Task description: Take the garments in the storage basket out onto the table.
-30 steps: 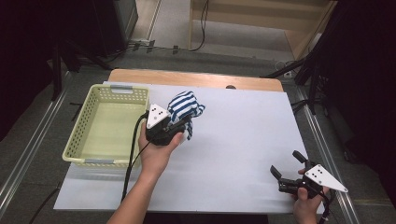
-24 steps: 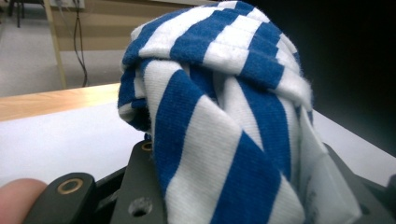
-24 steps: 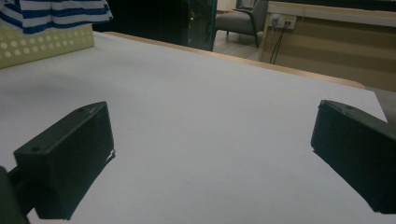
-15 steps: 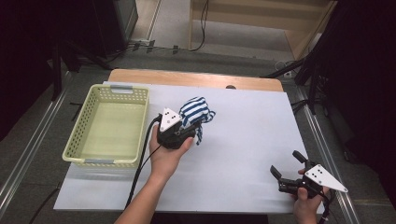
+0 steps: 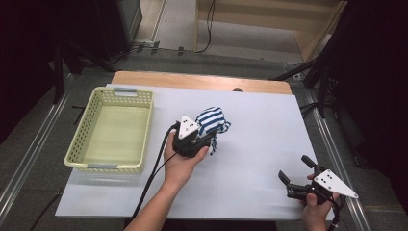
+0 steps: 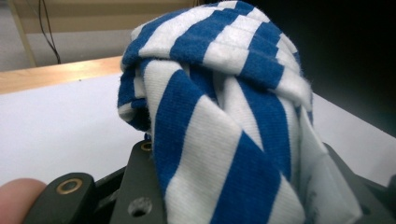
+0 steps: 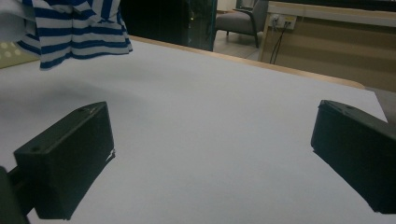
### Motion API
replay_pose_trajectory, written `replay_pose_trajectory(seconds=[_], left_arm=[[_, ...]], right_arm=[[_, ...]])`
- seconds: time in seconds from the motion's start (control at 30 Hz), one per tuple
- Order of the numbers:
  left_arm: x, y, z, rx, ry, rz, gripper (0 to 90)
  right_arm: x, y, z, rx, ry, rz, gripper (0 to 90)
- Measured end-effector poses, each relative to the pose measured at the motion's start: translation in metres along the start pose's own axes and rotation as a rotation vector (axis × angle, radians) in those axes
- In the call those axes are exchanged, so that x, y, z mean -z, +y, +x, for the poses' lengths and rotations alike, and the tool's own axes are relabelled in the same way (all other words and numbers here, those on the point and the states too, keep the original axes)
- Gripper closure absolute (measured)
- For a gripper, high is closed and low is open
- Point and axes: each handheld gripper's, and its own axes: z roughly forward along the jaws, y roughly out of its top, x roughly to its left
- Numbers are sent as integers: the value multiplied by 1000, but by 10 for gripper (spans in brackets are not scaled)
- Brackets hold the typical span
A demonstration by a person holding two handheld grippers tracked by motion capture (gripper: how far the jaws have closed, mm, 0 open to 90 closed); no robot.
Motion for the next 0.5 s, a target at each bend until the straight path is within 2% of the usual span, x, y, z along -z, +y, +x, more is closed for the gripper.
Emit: replay_pose_trajectory(seconds=[0.5], left_arm=[[-22, -18, -8, -15, -18, 94, 616]], right_arm=[[0, 0, 0, -5, 1, 1, 0]])
